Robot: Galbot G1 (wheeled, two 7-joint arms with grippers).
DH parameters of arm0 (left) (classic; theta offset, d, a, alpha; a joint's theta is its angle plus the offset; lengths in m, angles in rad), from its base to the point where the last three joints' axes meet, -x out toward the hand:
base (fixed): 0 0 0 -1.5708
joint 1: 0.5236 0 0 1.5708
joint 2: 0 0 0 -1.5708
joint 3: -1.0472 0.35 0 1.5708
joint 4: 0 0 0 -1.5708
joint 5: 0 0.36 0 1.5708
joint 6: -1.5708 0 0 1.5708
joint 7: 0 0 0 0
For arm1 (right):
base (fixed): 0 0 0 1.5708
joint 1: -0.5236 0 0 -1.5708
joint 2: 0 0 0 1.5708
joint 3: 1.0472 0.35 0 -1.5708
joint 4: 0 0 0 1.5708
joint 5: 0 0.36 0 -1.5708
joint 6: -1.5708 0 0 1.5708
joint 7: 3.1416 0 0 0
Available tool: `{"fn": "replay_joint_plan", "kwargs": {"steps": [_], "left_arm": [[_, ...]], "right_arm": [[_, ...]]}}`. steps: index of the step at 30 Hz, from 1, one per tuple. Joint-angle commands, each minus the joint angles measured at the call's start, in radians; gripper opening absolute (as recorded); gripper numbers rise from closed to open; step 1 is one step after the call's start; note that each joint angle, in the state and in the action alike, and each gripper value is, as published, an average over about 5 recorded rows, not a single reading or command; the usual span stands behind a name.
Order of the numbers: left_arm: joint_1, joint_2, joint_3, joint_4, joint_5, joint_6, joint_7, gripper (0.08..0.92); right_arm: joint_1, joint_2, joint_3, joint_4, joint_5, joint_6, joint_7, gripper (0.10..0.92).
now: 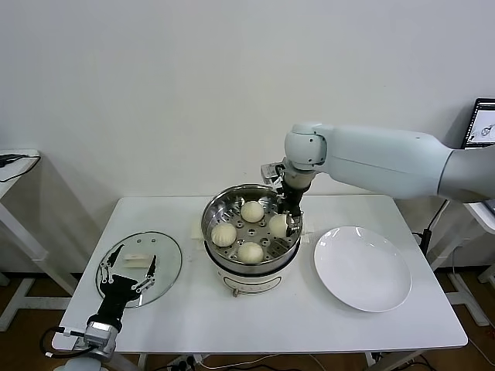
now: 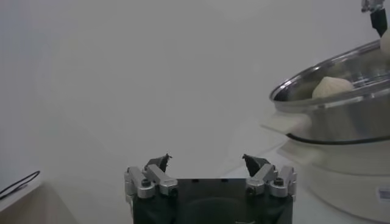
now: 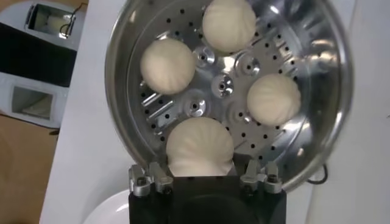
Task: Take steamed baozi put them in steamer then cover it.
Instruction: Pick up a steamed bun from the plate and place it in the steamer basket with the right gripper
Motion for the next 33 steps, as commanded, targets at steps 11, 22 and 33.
{"fn": "replay_joint_plan", "kwargs": {"steps": [11,22,33], "left_arm": [[0.004,0.001,-0.004,0.005,-0.008,-0.004,0.003,0.823],[0.011,-0.003,-0.005,0.002,-0.005,-0.006,0.002,0.823],[0.022,-0.003,0.003,-0.034,-0.003,0.003,0.005,0.823]], "right_arm": [[-0.07,0.056,0.018,-0.079,-0.052,-0.005,0.004,0.723],[-0.045,0.008,0.076,-0.058,-0.029,-0.002,-0.006,0.822],[0.101,-0.314,0.202,0.09,0.118,0.025,-0.061,0.823]]}}
